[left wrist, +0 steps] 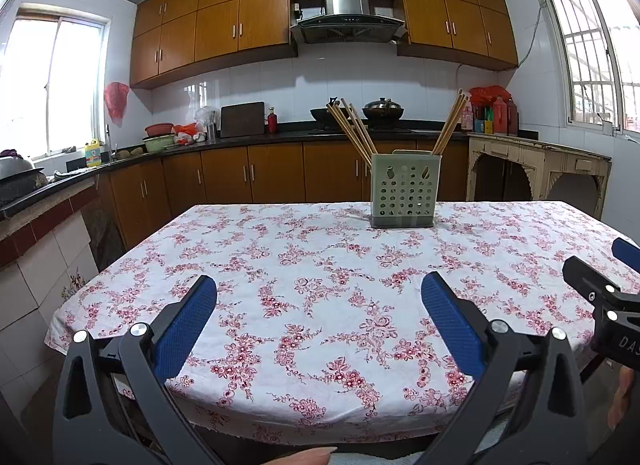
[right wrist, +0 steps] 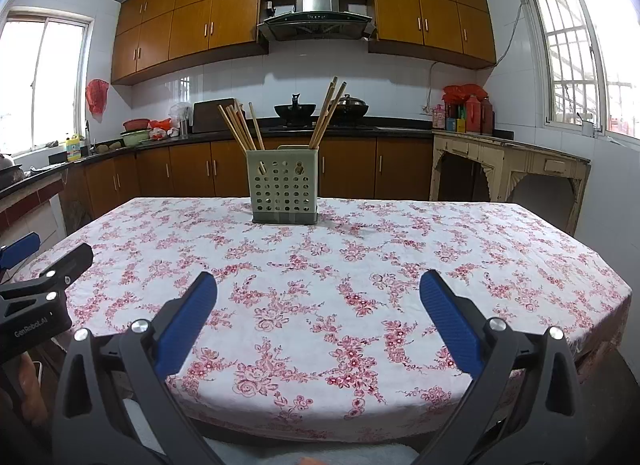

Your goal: Organize utensils

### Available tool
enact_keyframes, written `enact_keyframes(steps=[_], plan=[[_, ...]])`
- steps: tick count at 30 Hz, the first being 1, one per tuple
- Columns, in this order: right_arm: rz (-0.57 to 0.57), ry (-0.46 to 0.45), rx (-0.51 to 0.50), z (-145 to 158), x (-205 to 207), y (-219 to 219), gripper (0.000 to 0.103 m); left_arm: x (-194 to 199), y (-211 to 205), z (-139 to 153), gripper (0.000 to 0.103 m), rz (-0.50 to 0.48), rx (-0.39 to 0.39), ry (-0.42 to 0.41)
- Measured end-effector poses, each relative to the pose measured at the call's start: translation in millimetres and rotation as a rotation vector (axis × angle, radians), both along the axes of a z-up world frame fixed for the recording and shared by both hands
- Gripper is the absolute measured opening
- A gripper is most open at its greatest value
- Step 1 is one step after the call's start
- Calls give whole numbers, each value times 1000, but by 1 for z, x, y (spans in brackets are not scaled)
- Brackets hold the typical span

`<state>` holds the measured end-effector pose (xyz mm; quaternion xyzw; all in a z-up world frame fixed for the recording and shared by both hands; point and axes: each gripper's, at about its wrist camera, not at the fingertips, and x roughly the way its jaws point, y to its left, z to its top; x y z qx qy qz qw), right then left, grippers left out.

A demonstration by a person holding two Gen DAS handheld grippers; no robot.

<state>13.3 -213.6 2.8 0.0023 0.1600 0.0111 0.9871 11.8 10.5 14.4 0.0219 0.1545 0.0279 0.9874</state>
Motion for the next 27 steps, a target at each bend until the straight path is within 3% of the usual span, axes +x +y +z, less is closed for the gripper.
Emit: enact_keyframes(steps=[27], plan=[[1,10,1,-2,1,-1,99,0,1,-4,101,2,-2,7]])
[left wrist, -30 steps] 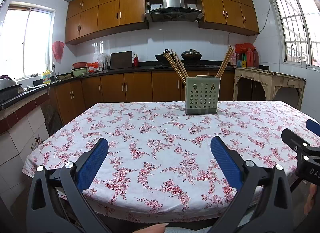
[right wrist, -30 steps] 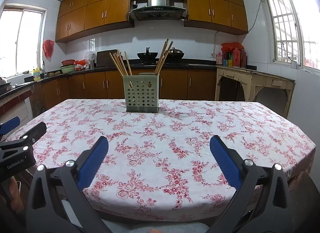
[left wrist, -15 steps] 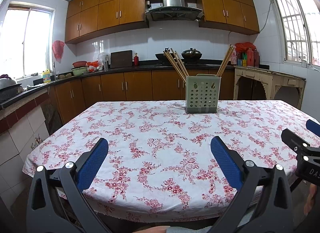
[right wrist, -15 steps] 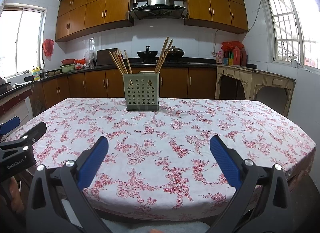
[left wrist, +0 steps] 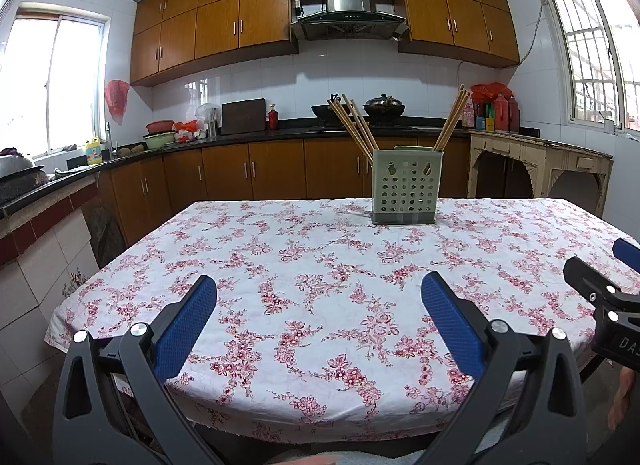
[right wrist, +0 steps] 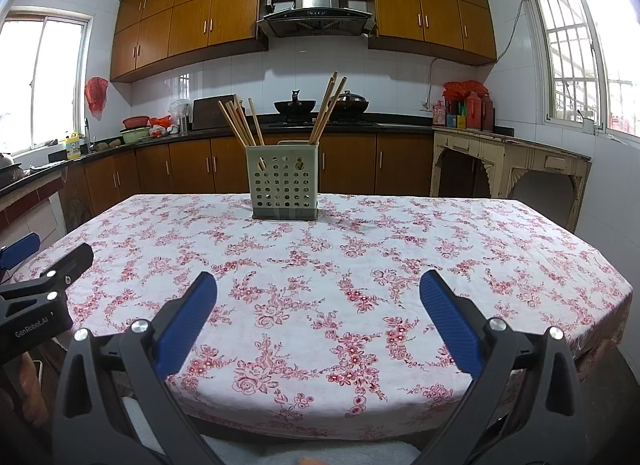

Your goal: Organize utensils

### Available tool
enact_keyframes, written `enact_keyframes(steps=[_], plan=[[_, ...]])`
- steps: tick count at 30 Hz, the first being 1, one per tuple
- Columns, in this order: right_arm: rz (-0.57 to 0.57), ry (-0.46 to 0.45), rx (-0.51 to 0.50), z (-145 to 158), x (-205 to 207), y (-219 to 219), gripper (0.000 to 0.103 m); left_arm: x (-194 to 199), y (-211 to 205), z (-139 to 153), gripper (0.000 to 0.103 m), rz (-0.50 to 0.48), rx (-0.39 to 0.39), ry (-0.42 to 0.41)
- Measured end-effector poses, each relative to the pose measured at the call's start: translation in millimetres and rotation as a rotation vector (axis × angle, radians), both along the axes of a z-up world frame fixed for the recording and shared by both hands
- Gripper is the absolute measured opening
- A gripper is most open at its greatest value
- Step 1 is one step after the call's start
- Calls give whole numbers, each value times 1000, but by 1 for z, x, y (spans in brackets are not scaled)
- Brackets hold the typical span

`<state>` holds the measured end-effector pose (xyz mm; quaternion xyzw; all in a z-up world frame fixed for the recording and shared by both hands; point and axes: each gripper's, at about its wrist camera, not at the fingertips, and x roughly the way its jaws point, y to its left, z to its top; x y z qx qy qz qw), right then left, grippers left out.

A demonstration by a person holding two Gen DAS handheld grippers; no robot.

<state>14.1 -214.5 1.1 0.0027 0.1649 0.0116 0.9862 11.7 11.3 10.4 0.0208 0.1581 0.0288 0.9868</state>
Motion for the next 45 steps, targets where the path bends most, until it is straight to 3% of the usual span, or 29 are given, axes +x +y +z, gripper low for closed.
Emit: enact_keyframes(steps=[45], plan=[[0,3,0,0,0,1,99,-1,1,-6,101,-2,-2,10]])
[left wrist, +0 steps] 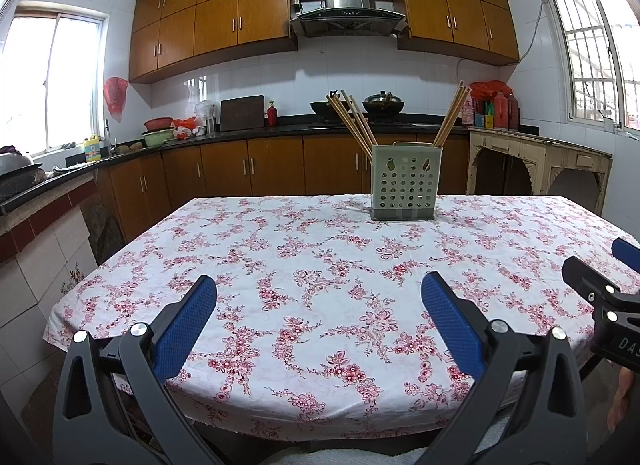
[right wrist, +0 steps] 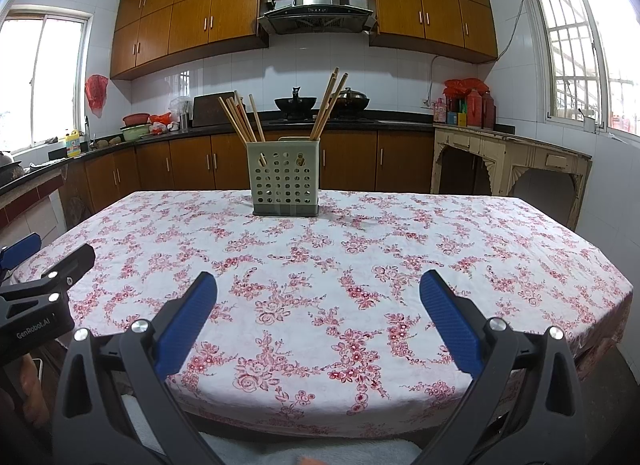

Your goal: Organize utensils

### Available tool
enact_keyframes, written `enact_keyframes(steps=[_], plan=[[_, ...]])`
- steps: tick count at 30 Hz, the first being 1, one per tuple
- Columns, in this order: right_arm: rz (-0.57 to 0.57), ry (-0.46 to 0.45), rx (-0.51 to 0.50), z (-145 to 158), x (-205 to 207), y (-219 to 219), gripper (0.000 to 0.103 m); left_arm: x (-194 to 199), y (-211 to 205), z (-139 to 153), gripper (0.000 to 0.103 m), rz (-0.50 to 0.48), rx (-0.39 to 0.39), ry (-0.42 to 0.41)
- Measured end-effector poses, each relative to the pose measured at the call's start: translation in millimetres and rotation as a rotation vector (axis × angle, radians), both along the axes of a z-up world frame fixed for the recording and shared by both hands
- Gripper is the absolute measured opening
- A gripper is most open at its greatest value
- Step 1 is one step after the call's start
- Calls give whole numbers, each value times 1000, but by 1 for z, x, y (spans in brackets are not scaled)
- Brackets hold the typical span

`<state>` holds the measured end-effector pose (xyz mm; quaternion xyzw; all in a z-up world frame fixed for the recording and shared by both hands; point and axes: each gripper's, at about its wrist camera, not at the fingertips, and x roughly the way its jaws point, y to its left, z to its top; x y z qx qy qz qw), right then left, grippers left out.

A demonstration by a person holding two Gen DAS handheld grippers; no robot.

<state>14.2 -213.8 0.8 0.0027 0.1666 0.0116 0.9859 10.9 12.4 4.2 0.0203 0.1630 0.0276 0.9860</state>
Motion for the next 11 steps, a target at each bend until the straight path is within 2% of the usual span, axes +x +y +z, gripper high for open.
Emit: enact_keyframes(steps=[11], plan=[[0,1,0,0,0,0,99,0,0,-1,101,-6,-5,5]])
